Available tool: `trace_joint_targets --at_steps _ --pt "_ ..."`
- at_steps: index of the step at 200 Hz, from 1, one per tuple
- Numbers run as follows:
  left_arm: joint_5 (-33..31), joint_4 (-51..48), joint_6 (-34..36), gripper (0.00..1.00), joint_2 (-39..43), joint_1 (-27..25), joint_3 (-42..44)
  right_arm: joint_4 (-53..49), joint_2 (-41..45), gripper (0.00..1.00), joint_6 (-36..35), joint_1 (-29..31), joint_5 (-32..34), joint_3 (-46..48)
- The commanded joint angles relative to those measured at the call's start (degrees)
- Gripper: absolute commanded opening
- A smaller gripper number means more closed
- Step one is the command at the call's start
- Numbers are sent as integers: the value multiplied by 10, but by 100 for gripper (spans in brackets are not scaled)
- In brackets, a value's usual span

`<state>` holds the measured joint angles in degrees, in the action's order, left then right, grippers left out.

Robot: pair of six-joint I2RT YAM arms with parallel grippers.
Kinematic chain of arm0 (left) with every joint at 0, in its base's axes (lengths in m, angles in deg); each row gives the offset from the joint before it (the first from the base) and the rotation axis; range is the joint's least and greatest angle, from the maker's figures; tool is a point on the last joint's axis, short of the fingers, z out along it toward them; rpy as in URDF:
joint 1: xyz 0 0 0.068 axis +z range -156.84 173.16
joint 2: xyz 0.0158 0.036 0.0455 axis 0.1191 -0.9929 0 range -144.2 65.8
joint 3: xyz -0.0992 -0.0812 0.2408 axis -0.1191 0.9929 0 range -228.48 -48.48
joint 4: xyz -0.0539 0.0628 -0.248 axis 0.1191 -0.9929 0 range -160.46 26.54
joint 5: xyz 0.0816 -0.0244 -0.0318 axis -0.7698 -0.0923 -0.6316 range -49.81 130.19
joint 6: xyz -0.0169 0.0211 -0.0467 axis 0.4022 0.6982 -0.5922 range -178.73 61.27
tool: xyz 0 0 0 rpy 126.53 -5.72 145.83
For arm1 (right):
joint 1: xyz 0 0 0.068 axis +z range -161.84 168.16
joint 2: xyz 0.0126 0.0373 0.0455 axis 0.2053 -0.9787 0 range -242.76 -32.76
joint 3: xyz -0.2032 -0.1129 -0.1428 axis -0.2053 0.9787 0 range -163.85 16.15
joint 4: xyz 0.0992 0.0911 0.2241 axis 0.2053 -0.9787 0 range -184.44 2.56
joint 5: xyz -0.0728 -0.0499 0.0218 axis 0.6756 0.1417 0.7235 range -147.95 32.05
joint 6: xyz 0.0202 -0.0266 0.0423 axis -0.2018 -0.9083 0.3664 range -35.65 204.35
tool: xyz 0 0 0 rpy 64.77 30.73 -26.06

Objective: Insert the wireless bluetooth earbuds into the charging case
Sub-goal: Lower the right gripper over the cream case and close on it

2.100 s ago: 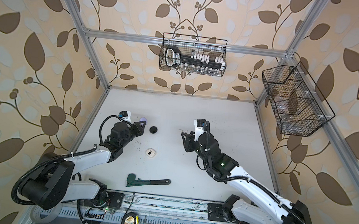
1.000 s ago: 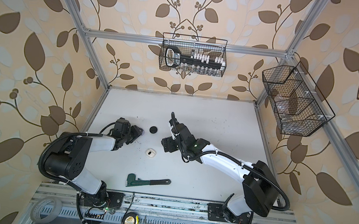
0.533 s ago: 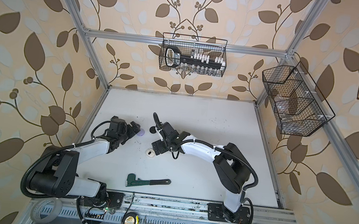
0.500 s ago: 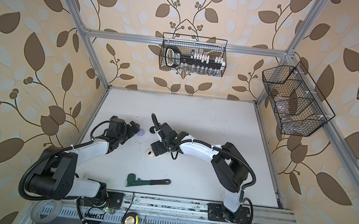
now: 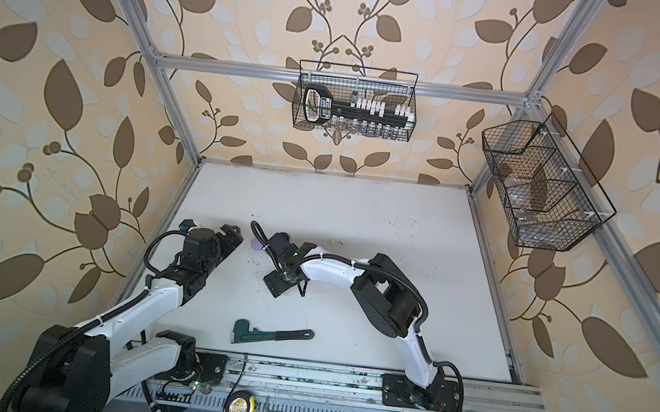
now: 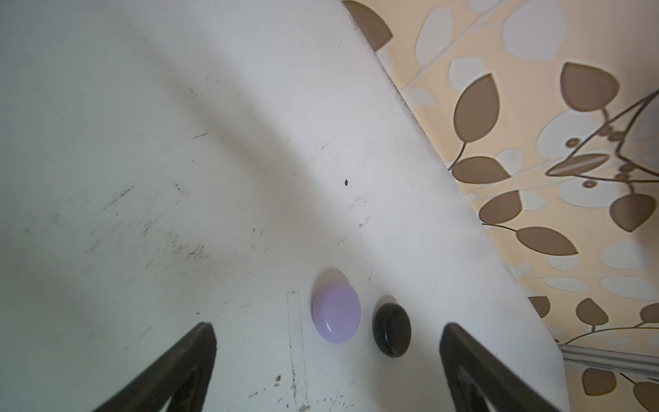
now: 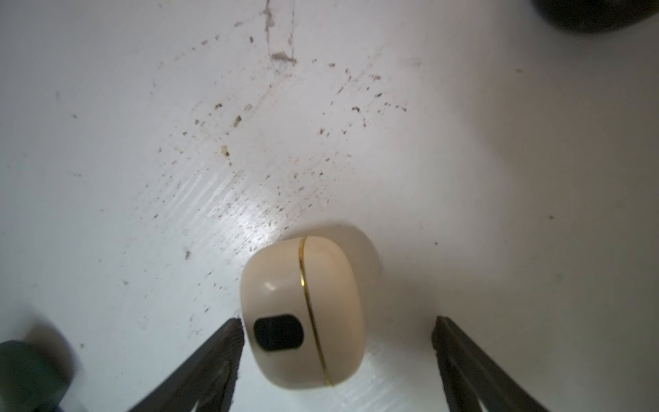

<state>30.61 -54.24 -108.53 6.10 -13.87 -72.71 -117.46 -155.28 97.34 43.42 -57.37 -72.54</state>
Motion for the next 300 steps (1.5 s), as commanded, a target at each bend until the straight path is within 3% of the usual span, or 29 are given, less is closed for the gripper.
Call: trace_joint_targets --at_steps 1,89,161,233,300 --pt "-14 22 21 99 5 6 -2 -41 -29 82 -10 7 7 -24" --pt "5 1 30 99 -21 6 -25 -51 -40 69 -9 18 7 -30" --pt "8 6 28 99 -18 6 -22 -64 -63 68 -9 24 18 -49" --pt "2 3 29 99 -15 6 -21 -72 -68 56 -11 30 34 -54" --pt "14 14 27 99 -18 6 -19 -84 -81 56 -14 33 42 -67"
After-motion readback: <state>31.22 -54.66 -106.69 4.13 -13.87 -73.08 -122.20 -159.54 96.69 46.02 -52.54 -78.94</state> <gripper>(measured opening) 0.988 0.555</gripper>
